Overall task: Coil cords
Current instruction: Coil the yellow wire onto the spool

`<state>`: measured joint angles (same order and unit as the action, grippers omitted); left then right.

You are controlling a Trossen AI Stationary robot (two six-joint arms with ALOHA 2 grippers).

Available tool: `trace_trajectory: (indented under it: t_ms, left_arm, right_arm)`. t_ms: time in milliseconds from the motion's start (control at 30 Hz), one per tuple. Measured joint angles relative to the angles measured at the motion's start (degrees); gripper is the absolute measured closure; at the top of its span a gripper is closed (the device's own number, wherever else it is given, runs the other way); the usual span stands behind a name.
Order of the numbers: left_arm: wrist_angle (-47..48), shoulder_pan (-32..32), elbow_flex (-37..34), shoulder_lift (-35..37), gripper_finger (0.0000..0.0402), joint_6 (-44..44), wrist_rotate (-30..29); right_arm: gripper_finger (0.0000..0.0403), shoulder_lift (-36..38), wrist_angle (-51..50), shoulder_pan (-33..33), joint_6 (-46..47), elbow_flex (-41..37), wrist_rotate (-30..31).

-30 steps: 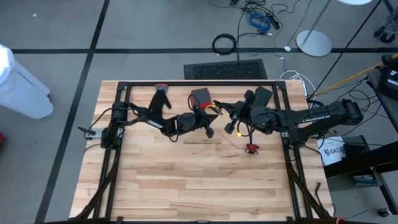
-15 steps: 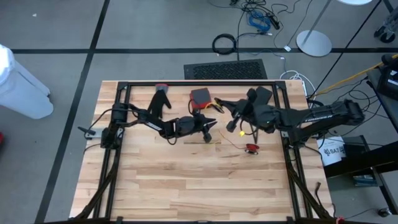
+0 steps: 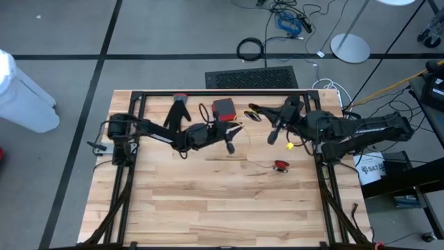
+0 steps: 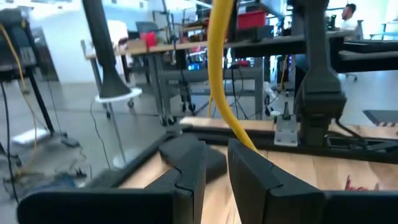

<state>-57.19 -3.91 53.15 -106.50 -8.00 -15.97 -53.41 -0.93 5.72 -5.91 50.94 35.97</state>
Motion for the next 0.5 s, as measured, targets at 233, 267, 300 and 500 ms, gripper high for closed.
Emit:
trace_trajectory:
  t_ms: [233,267,300,500]
  left_arm:
    - [7.36,1.61,0.00,9.14,0.0326,-2.91,1.95]
    - [8.15,1.90,0.02,10.06,0.0326,-2.91,2.41]
    - [9.62,2.20,0.02,10.90,0.0326,-2.99,2.45]
    - [15.14,2.35,0.02,11.72,0.0326,-3.22,2.40]
  right_arm:
    - [0.0403,3.11,-6.14,0.04,0.50,0.00,-3.54]
    - [0.0403,3.25,-6.44,0.04,0.48,-0.02,-3.54]
    - [0.0403,3.37,-6.33,0.04,0.45,-0.04,-3.55]
    - [0.0403,4.17,-2.48,0.02,-0.68,-0.07,-4.83]
